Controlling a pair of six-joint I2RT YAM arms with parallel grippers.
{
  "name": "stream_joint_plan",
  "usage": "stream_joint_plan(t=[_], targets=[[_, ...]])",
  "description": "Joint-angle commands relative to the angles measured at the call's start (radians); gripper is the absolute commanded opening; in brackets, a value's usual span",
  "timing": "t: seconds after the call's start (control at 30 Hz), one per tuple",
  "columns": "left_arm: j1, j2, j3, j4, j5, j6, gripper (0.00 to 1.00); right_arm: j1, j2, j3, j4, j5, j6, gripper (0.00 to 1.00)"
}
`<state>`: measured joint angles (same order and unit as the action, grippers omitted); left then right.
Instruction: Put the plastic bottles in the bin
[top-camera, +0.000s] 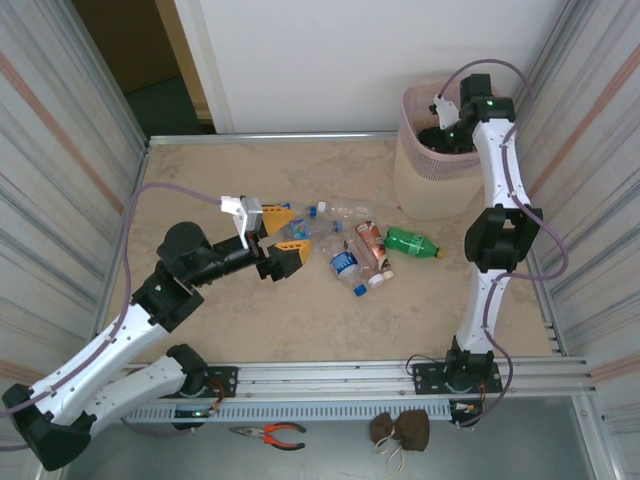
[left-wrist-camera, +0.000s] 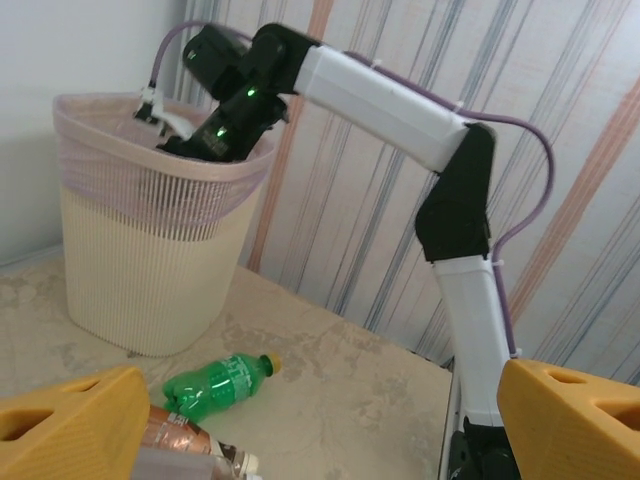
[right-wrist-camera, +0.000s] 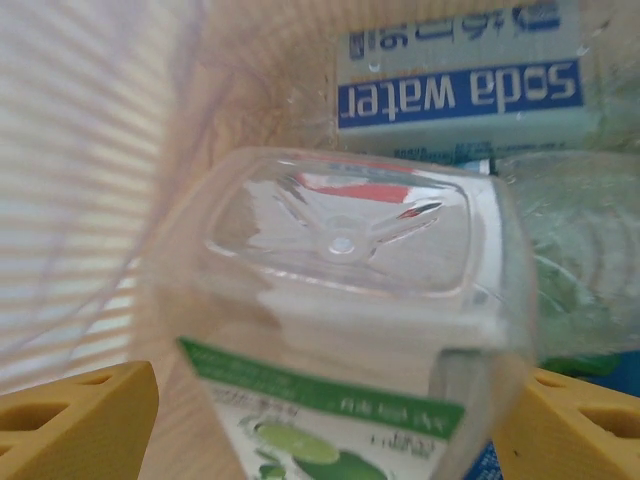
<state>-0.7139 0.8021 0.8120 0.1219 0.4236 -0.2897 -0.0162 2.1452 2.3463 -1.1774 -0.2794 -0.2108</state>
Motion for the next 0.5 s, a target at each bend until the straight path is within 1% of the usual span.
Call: stream_joint_plan(t=[0.0, 0.17, 0.3, 0.47], targets=[[0.009, -0.002, 0.044, -0.035, -0.036, 0.018, 0.90, 0.010, -0.114, 0.006, -0.004, 0.009, 0.035, 0.84], [0.013, 0.017, 0.076, -0.114, -0.093, 0.019, 0.90, 0.010, -0.195, -0.020, 0.027, 0.042, 0.053, 0.83], [0.020, 0.057, 0.114, -0.196, -0.128, 0.017, 0.89, 0.013, -0.275, -0.073, 0.068, 0.065, 0.069, 0.82], [0.038, 0.124, 0.165, -0.296, -0.162, -0.025, 0.87, 0.016, -0.378, -0.154, 0.118, 0.077, 0.100, 0.80]])
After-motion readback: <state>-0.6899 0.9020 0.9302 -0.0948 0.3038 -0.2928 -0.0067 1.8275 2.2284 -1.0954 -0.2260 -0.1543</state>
